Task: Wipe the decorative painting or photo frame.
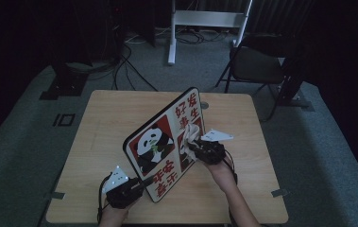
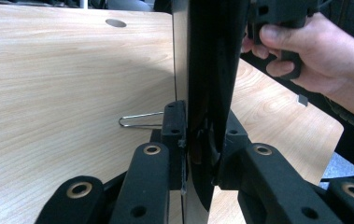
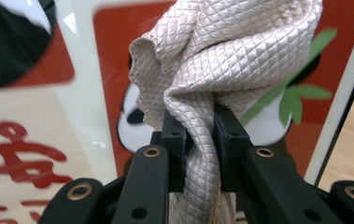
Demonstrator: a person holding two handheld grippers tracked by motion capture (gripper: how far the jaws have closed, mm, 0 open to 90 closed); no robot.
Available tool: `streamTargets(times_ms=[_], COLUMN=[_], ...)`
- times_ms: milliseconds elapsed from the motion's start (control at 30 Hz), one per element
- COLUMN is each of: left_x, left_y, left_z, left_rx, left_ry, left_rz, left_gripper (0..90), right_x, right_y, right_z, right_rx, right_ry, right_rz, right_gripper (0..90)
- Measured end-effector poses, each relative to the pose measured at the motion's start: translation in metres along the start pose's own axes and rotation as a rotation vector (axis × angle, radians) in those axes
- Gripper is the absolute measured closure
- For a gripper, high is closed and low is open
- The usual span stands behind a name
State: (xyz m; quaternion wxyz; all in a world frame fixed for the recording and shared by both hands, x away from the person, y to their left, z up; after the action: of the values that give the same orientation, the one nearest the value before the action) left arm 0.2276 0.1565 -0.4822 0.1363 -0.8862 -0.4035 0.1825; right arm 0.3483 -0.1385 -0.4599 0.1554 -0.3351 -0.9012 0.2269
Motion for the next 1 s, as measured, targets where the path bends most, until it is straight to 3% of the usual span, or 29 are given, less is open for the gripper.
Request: streamTargets(times_ms=[1000], left_x=[0.0], left_y=[0.0], left_z=[0.0], left_rx=[0.001], left_ry=[-0.001], left_rz=[0.002], left_gripper=[78.6], right_x=[-0.012], right_y=[0.02], right_z=[0.062], right_rx=[0.14], right_ry=[0.069], right_rz=[0.012], right_gripper=[76.9])
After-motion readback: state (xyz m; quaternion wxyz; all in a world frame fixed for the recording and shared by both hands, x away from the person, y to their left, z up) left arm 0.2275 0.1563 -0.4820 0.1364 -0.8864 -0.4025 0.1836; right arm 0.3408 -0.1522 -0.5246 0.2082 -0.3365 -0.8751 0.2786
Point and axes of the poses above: each handheld gripper's, and its own axes: y roughly forward along the jaws, z roughly out of its underside, x roughly to its left, the point moved 1 cm from there along y, roughly forward along the jaws, and after that the axes turned 6 degrees about -z, right-handed, at the moved point
